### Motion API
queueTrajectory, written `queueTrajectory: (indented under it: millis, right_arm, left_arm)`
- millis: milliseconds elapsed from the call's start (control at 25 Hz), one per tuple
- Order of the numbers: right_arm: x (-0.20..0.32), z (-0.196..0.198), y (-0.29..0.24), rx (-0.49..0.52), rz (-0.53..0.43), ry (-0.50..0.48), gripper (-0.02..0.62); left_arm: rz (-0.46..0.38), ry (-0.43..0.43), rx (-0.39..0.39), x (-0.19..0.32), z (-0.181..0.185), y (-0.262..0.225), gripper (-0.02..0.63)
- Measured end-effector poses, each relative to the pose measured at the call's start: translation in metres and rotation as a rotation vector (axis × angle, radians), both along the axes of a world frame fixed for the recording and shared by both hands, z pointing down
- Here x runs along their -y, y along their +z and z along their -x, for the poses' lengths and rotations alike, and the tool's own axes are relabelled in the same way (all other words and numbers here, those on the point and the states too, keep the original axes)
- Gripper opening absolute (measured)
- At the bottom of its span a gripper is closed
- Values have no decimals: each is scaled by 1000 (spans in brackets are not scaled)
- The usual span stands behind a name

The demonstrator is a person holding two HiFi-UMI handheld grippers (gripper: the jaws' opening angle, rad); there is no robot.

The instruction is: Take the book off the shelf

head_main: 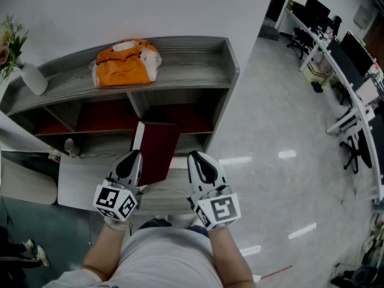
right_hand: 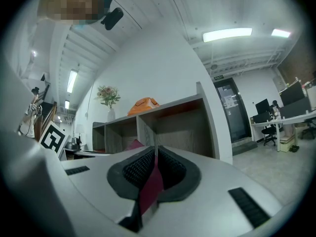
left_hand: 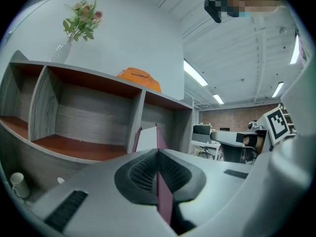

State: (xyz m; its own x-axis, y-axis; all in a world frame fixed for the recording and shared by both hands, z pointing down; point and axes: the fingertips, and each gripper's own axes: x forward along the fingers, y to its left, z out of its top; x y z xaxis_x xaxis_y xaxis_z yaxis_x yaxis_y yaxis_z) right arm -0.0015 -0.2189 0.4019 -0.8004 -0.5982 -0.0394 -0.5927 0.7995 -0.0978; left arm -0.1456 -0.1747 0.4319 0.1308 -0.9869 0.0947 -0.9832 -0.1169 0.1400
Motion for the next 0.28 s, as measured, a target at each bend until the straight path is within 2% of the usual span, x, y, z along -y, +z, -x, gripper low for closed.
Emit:
queueTrajectory:
  millis: [280]
  right_arm:
    - [-1, -3, 5, -7, 12, 4, 31]
  left_arm:
    - [0, 2, 0, -1, -2, 1, 20]
